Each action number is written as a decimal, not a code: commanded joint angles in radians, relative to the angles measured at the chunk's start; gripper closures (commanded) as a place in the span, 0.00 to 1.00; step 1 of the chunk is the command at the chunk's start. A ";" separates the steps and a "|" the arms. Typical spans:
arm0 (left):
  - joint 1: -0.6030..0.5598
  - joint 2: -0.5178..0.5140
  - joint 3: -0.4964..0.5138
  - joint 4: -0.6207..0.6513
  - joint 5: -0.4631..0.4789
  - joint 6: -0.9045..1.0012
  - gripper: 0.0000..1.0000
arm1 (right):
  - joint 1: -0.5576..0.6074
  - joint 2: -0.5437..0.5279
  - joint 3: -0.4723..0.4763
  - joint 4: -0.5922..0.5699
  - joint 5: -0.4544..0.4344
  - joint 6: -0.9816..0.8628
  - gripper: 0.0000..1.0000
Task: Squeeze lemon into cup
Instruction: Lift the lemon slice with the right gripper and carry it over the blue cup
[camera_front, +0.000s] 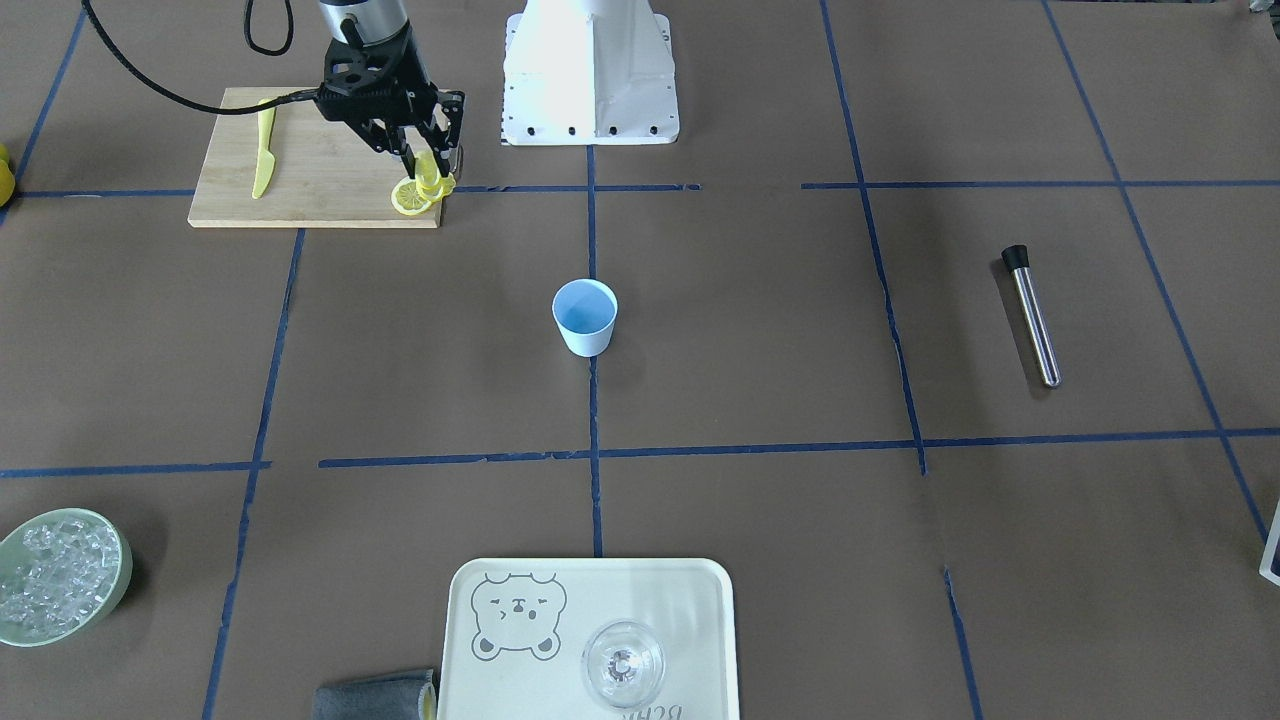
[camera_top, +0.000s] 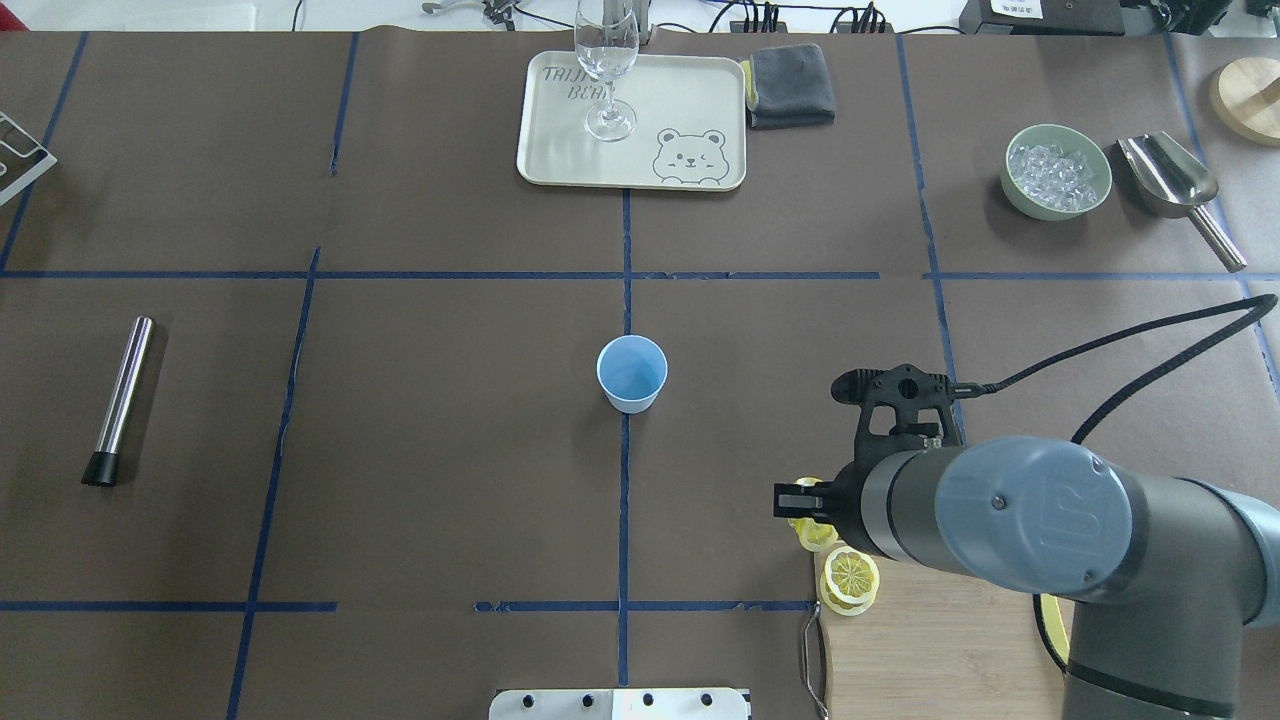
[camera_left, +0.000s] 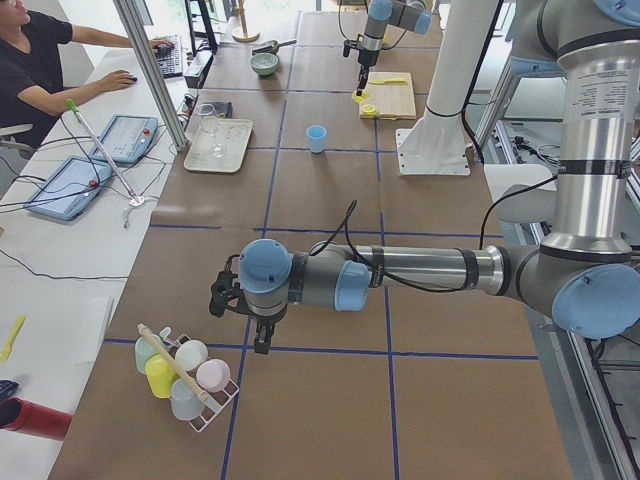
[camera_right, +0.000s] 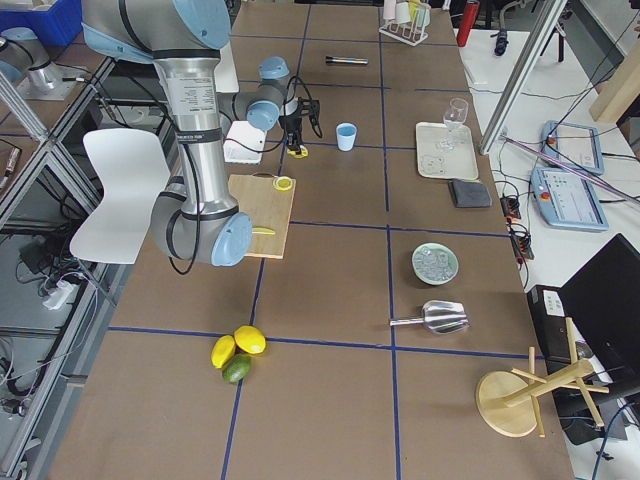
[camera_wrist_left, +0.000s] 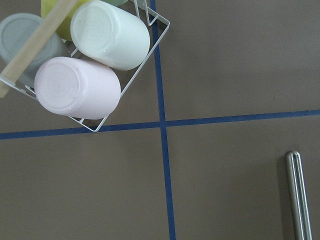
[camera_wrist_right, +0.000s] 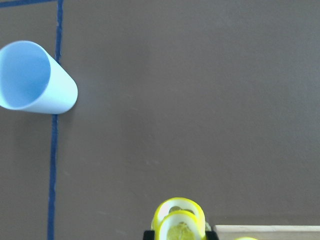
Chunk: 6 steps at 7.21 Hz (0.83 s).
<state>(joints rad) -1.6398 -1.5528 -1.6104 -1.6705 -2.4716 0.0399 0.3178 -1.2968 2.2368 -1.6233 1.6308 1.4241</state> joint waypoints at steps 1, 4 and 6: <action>0.000 -0.003 0.000 0.000 -0.001 0.000 0.00 | 0.075 0.220 -0.139 -0.078 0.040 -0.002 0.59; 0.000 -0.004 0.000 -0.002 -0.001 0.000 0.00 | 0.150 0.396 -0.336 -0.070 0.043 -0.023 0.59; 0.000 -0.006 0.001 -0.002 -0.001 0.000 0.00 | 0.152 0.465 -0.437 -0.069 0.043 -0.028 0.58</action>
<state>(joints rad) -1.6398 -1.5572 -1.6098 -1.6719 -2.4728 0.0399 0.4659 -0.8687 1.8557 -1.6928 1.6735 1.3997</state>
